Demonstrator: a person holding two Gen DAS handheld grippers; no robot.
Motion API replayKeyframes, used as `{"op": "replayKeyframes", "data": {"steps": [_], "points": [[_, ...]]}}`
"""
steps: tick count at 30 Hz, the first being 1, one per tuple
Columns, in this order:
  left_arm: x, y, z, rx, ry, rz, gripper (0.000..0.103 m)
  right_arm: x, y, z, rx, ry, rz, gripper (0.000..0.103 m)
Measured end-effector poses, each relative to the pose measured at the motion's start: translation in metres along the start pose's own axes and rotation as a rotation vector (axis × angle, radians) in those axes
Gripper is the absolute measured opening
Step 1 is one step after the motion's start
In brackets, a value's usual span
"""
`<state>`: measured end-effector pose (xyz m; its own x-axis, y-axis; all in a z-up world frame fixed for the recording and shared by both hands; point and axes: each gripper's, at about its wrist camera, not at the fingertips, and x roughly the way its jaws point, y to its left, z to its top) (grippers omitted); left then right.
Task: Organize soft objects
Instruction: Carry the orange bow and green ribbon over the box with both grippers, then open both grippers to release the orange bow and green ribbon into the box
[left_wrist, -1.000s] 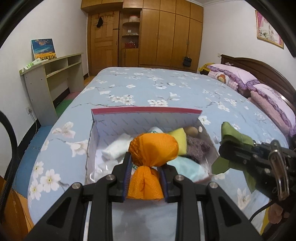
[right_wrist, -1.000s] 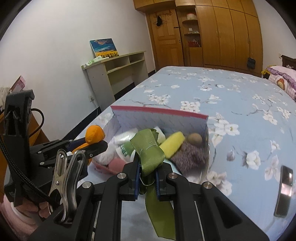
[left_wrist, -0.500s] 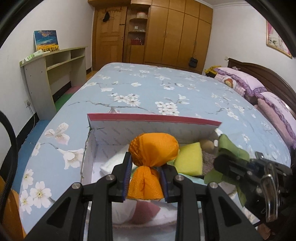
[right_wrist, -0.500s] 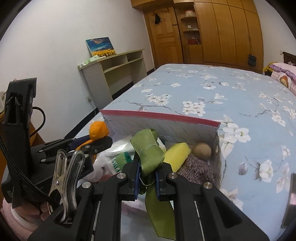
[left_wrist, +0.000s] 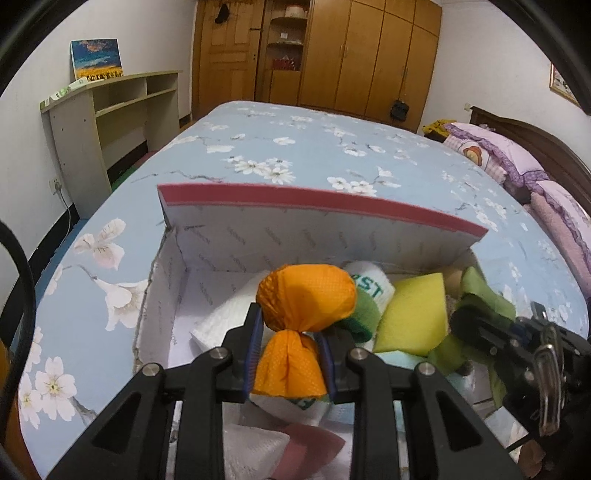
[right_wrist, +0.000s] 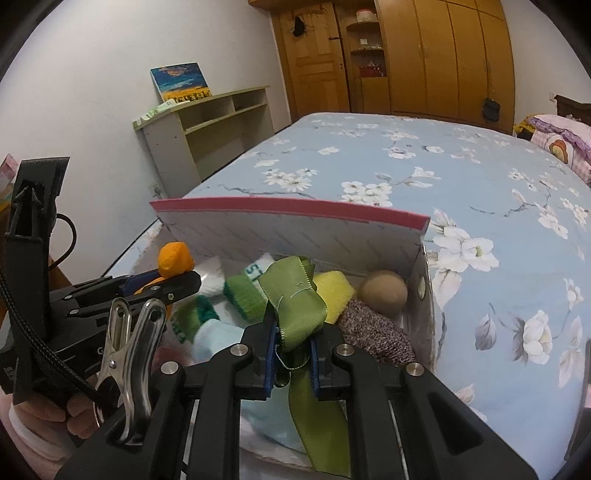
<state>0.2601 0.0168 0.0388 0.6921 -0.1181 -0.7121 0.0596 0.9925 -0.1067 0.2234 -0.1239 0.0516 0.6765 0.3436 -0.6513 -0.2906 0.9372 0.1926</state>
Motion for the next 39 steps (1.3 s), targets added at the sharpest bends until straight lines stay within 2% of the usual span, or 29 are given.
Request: {"op": "replayKeyframes", "data": {"steps": [11,22,26,39], "points": [[0.016,-0.001,-0.007,0.015,0.019,0.015,0.031,0.017,-0.008,-0.007,0.019,0.022,-0.004,0.014],[0.024,0.0,-0.008,0.005,0.038,0.025,0.052,0.024,-0.013,-0.01,0.041,0.031,-0.003,0.022],[0.026,-0.001,-0.007,0.011,0.044,0.035,0.055,0.026,-0.015,-0.01,0.045,0.028,-0.003,0.024],[0.02,-0.004,-0.005,0.007,0.042,0.064,0.062,0.027,-0.017,-0.01,0.069,0.018,0.0,0.044]]}}
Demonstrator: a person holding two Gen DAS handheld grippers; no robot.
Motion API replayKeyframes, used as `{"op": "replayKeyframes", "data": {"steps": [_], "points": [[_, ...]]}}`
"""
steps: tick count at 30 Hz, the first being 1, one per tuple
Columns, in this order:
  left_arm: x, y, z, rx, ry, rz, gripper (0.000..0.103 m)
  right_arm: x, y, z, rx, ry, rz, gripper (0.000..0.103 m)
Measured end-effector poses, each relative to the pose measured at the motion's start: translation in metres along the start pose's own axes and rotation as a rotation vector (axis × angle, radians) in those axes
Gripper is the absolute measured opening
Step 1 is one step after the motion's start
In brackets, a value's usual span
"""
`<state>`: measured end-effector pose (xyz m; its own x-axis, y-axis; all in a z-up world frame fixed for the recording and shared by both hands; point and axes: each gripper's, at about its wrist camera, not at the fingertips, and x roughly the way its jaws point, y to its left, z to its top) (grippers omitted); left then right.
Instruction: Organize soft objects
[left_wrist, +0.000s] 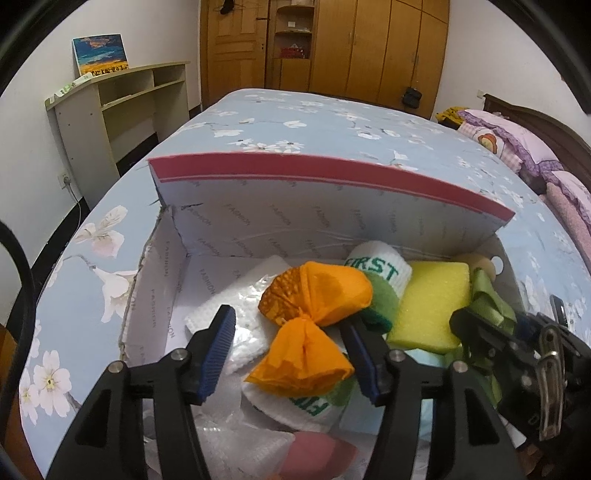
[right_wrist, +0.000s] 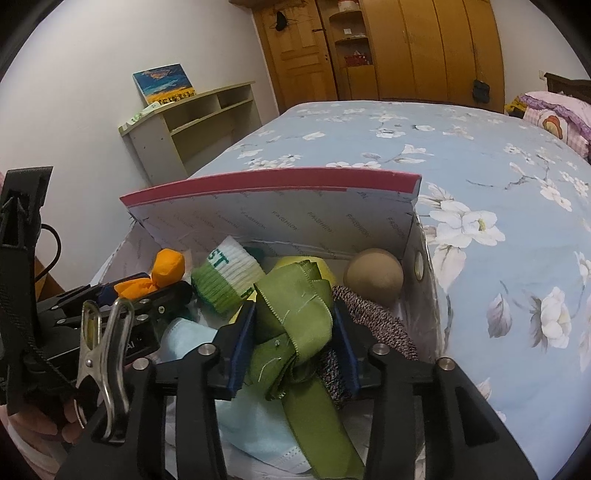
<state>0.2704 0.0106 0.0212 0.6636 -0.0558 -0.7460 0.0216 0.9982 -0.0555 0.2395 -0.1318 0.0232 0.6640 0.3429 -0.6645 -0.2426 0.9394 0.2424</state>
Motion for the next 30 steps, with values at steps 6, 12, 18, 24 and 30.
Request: {"op": "replayKeyframes", "data": {"steps": [6,12,18,24,30], "points": [[-0.007,-0.001,0.0,0.002,-0.022,0.011,0.068,-0.003,0.002,0.0,-0.003,-0.004,0.009,0.055],[-0.011,-0.002,0.0,0.004,-0.034,0.018,0.071,-0.009,0.004,0.001,-0.007,-0.026,0.0,0.066],[-0.018,-0.002,-0.001,-0.005,-0.042,0.018,0.072,-0.017,0.003,0.001,-0.007,-0.039,-0.007,0.066],[-0.033,-0.003,-0.001,0.001,-0.062,0.018,0.072,-0.027,0.009,0.001,-0.022,-0.056,0.005,0.066],[-0.053,-0.005,-0.004,0.01,-0.085,0.01,0.072,-0.042,0.016,-0.001,-0.03,-0.08,0.016,0.066]]}}
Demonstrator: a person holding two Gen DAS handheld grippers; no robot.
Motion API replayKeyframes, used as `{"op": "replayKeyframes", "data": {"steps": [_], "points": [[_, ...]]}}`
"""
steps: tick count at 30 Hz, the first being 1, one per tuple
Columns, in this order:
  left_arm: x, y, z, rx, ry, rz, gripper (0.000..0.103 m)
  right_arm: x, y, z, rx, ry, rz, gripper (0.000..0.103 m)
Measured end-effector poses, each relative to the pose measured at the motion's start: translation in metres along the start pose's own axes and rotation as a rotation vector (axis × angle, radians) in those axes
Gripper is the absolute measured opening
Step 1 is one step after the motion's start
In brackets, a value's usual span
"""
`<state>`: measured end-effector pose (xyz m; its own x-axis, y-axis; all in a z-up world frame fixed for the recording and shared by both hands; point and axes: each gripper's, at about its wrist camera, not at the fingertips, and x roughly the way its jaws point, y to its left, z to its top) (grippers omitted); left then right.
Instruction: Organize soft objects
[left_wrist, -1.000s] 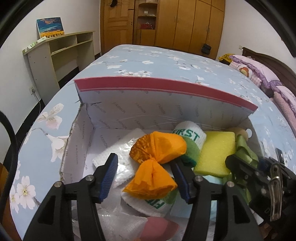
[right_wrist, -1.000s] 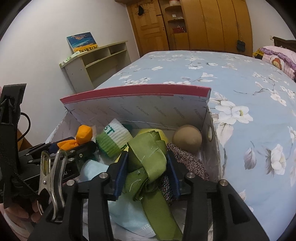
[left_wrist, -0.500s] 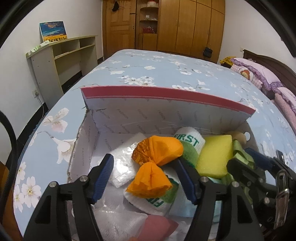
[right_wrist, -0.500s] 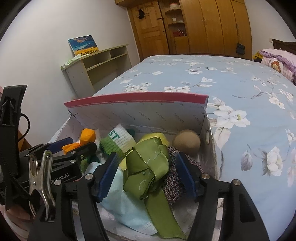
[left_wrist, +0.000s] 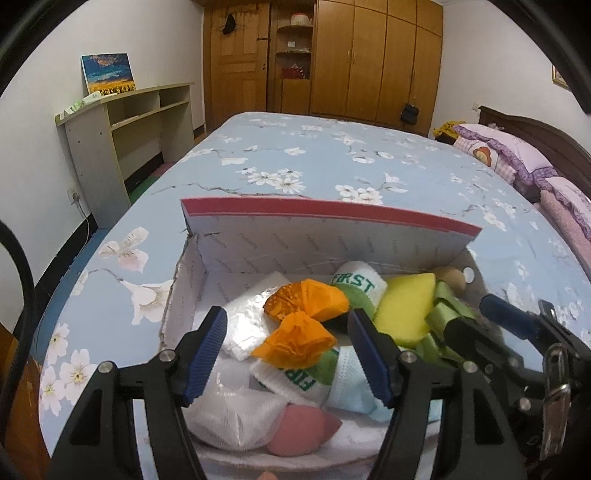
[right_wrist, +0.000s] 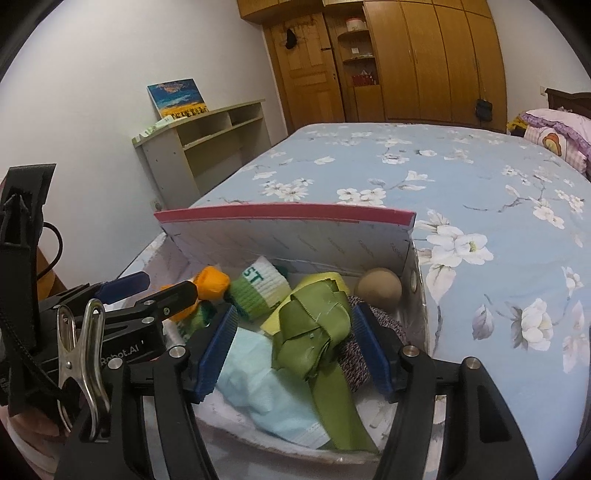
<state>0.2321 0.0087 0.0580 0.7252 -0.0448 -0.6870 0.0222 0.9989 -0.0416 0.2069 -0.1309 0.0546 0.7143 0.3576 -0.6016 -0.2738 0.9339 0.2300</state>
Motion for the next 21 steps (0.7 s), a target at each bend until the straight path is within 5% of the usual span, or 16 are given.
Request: {"op": "replayKeyframes", "data": {"steps": [21], "points": [[-0.086,0.002,-0.042,-0.001,-0.034,-0.001,0.072,-0.067,0.032,-0.034,-0.017,-0.053,0.017,0.066]]}}
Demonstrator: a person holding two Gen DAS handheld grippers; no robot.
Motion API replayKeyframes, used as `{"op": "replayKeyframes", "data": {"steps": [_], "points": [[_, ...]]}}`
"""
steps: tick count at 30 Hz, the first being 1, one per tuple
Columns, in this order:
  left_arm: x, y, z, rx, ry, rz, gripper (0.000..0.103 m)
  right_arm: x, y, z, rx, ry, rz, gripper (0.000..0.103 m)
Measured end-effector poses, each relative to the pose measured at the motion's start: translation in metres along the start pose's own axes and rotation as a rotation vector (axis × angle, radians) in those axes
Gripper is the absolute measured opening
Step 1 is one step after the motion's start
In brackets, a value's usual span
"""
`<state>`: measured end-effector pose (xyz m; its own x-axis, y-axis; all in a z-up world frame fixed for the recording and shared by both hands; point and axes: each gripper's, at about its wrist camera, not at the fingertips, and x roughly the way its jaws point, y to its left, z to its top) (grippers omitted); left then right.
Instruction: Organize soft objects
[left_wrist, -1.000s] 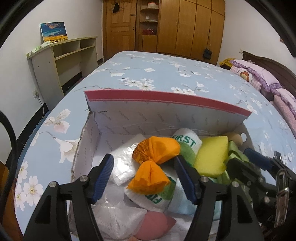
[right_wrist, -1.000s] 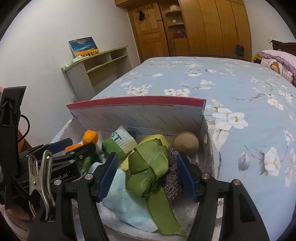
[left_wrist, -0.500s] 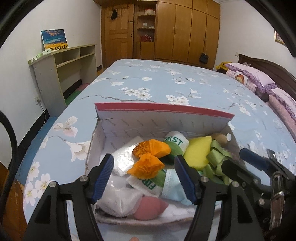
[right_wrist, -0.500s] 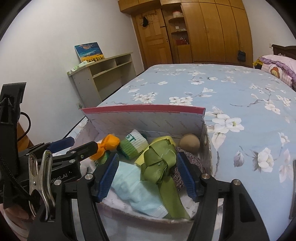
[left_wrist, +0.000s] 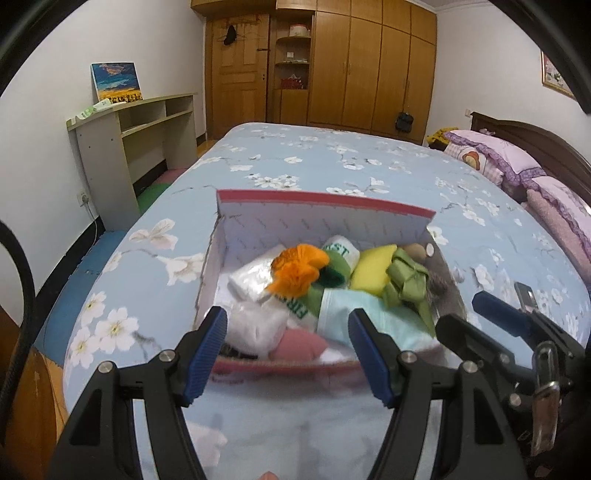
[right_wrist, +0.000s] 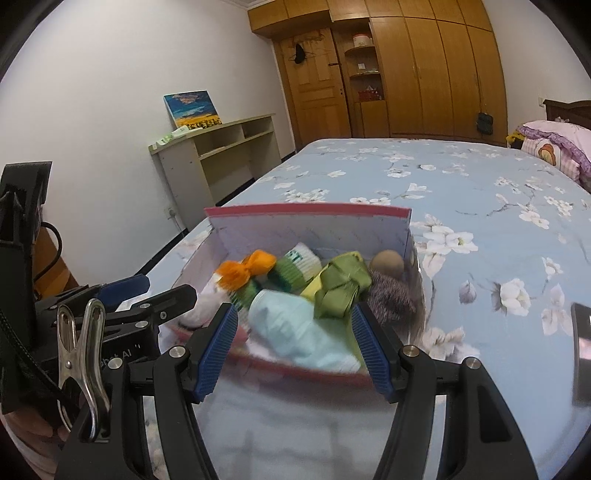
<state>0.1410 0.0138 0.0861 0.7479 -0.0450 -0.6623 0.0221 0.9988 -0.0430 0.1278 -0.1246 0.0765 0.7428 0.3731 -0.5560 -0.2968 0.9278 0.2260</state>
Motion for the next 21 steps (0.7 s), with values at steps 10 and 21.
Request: {"op": "replayKeyframes", "data": {"steps": [10,21], "points": [[-0.013,0.001,-0.043,-0.017,0.013,0.041,0.072,-0.009,0.008,-0.037,-0.006,0.031,-0.023,0.066],[0.027,0.003,-0.072,-0.04,0.109,0.011,0.072,0.014,-0.001,-0.065,0.005,0.092,-0.099,0.066]]}}
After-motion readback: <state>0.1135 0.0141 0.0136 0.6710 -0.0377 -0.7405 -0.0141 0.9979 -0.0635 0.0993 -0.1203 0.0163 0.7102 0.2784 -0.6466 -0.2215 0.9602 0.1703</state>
